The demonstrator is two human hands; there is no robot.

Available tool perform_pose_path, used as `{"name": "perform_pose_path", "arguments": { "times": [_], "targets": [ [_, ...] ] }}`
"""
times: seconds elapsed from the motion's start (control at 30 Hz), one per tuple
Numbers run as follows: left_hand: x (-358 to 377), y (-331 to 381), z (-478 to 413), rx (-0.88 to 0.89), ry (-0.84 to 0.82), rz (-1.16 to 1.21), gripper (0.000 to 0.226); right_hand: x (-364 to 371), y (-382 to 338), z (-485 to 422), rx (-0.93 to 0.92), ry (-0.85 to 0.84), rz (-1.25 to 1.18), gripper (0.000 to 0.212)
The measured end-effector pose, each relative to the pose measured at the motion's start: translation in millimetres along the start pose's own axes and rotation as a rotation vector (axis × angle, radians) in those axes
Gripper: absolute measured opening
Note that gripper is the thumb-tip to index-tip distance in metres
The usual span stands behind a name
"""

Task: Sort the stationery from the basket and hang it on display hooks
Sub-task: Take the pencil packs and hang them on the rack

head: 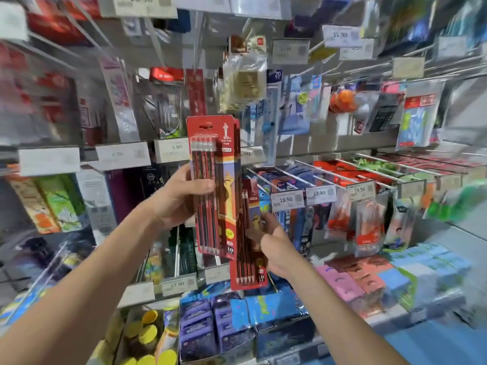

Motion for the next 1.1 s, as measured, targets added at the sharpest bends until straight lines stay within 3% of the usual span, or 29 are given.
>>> {"name": "perform_pose_path", "arguments": {
  "times": [0.1, 0.23, 0.4, 0.5, 0.77, 1.1],
  "targets": [
    [6.7, 6.1, -1.9, 0.017, -0.023, 0.009, 0.093, 7.6, -2.5, 5.5, -0.101, 0.014, 0.019, 0.024],
    [13.4, 10.2, -1.6, 0.022, 0.051, 0.11, 0.091, 13.2, -0.6, -0.2, -0.229, 0.072, -0.002, 0.035],
    [18.7, 21.2, 3.1, 0.033, 0.048, 0.076, 0.089, 12.4, 1.2, -1.4, -0.206, 0.058, -0.079, 0.068],
    [18.7, 22.1, 6.5, 0.031, 0.068, 0.058, 0.083, 13.3, -10.1, 9.0, -0.239, 0.032, -0.055, 0.045],
    [25.1, 27.4, 9.3, 0.024, 0.078, 0.046, 0.075, 14.8, -26.5, -0.2, -0.288, 0.053, 0.048, 0.064],
    [30.3, 27.0, 10.4, -0.004, 0.104, 0.015, 0.07, 30.9, -56.3, -24.6, -0.169, 0.017, 0.188, 0.057]
  ]
}}
Point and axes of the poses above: each hand's wrist, its own z-axis away from the middle knuckle, its own x-axis out of the palm, y = z × x, the point moved 2 cm from there along -z, towards the middle knuckle, and after that the axes turned 11 degrees about -z, right-handed, at the moved point
